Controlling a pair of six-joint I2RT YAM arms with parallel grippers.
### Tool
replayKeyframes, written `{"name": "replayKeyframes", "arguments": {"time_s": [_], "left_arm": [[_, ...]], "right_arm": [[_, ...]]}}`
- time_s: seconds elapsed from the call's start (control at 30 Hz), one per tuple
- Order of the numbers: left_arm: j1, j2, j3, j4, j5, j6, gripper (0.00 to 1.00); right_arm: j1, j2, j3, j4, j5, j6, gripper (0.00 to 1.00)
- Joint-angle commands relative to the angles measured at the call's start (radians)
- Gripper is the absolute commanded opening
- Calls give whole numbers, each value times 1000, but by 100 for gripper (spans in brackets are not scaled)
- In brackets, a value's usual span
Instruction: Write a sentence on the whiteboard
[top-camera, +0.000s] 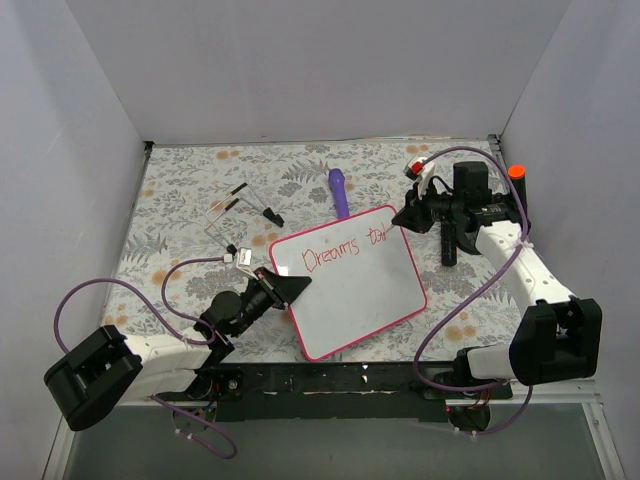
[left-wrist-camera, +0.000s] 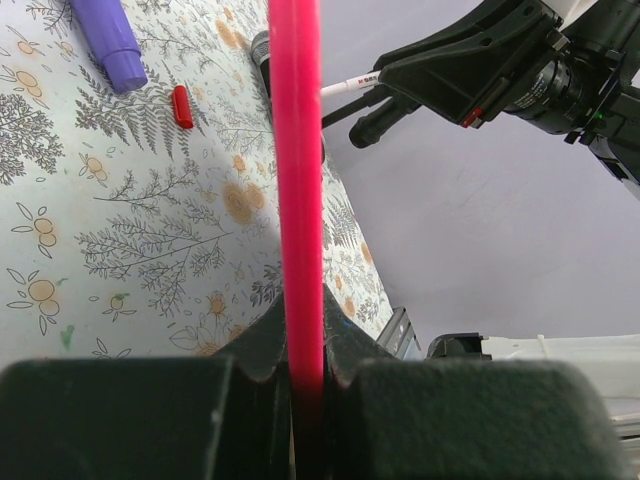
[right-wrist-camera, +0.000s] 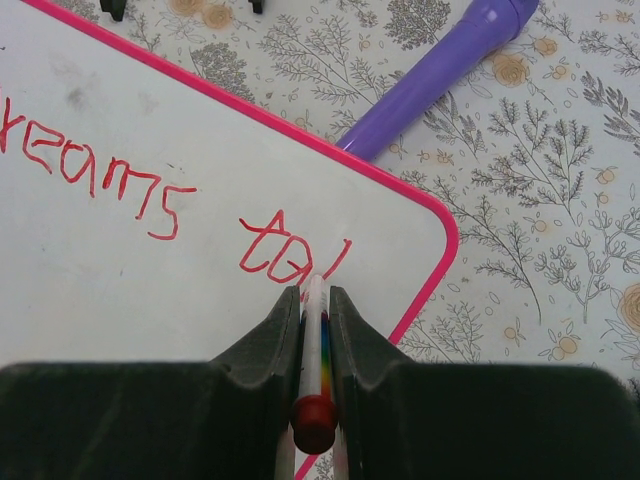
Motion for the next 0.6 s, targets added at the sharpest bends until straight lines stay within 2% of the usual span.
{"name": "replayKeyframes", "arguments": {"time_s": [0.0, 0.33, 0.57], "left_arm": [[5, -30, 21, 165, 15, -14, 0], [6, -38, 18, 163, 15, -14, 0], [6, -33, 16, 166, 17, -19, 0]], "right_arm": [[-1, 21, 51, 31, 8, 13, 1], [-10, 51, 87, 51, 62, 17, 1], [-10, 22, 61, 38, -11, 7, 1]]}}
